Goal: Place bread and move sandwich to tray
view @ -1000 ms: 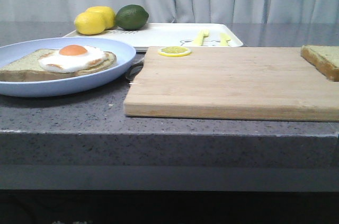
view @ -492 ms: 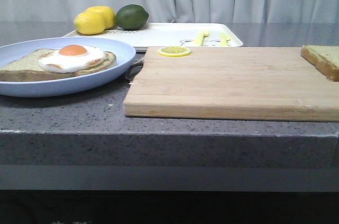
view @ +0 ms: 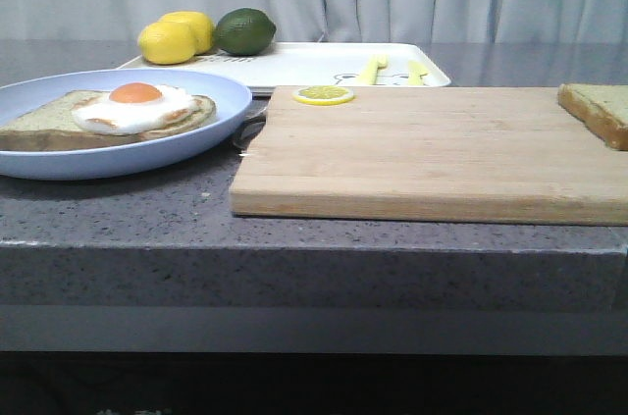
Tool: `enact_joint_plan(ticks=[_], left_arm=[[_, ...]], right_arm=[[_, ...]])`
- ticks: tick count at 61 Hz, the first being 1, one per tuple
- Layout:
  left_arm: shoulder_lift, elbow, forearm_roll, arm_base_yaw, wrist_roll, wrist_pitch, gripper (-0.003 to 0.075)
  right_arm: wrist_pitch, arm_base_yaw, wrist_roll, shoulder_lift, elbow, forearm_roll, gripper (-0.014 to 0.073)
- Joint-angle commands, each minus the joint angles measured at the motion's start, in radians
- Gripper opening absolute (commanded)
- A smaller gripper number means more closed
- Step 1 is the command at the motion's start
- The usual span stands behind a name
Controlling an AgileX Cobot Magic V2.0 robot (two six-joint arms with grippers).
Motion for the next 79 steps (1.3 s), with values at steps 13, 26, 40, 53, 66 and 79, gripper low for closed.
enact_joint_plan(ticks=[13, 26, 40, 53, 66, 79], left_arm=[[0.014, -0.038, 0.004, -0.006, 0.003, -0.094, 0.0279], [0.014, -0.038, 0.004, -0.006, 0.003, -0.094, 0.0626], [0.014, -0.038, 0.004, -0.006, 0.003, -0.094, 0.0619], [0.014, -0.038, 0.004, -0.006, 0.003, -0.094, 0.0619], [0.014, -0.038, 0.004, -0.006, 0.003, -0.094, 0.0619], [0.014, -0.038, 0.004, -0.006, 0.003, -0.094, 0.0619]], right_arm=[[-0.061, 0.002, -0.007, 0.013, -0.038, 0.015, 0.0304], [-0.054, 0.002, -0.007, 0.014, -0.009, 0.015, 0.0638], [0.103, 0.002, -0.007, 0.137, -0.101, 0.010, 0.0637], [0.292, -0.094, 0.053, 0.388, -0.274, -0.031, 0.0637], [0.327, -0.278, 0.068, 0.627, -0.404, -0.007, 0.0637], [0.485, -0.349, -0.104, 0.854, -0.548, 0.131, 0.0637]])
